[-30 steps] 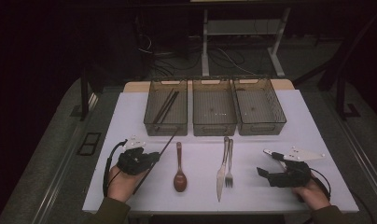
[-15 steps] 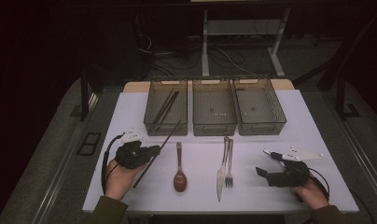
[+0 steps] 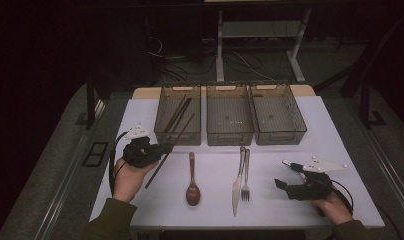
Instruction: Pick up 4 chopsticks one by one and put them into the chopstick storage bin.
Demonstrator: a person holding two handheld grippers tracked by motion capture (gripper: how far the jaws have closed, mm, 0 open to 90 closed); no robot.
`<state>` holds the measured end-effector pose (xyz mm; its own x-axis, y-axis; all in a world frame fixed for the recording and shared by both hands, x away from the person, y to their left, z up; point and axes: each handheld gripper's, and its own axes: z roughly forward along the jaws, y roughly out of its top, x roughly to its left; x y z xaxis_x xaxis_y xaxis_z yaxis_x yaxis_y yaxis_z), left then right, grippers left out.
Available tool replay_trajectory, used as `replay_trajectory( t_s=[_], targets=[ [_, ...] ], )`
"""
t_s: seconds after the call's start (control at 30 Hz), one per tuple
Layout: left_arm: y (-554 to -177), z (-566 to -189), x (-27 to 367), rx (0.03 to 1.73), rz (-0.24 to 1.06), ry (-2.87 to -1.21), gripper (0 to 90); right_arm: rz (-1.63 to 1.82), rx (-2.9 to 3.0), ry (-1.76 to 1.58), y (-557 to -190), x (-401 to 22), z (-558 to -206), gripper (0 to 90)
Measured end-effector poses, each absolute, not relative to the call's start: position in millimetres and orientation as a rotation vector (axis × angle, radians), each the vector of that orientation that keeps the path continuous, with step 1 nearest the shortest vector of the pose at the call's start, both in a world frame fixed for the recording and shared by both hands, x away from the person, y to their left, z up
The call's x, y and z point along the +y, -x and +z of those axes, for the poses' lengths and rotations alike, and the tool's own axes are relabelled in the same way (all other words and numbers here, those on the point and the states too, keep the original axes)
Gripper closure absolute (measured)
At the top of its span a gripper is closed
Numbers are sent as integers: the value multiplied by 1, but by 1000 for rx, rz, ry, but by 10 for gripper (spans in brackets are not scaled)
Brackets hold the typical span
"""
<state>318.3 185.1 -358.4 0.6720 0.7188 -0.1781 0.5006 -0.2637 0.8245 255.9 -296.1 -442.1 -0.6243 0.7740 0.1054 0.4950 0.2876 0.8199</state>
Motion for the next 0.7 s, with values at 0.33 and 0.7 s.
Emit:
replay_trajectory(
  t_s=[0.33, 0.7],
  targets=[
    [-347, -344, 181, 951, 307, -1906, 845, 1259, 2249, -1151, -256, -296, -442, 142],
    [-379, -332, 173, 942, 341, -1883, 845, 1259, 2247, -1153, -256, -297, -442, 142]
  ],
)
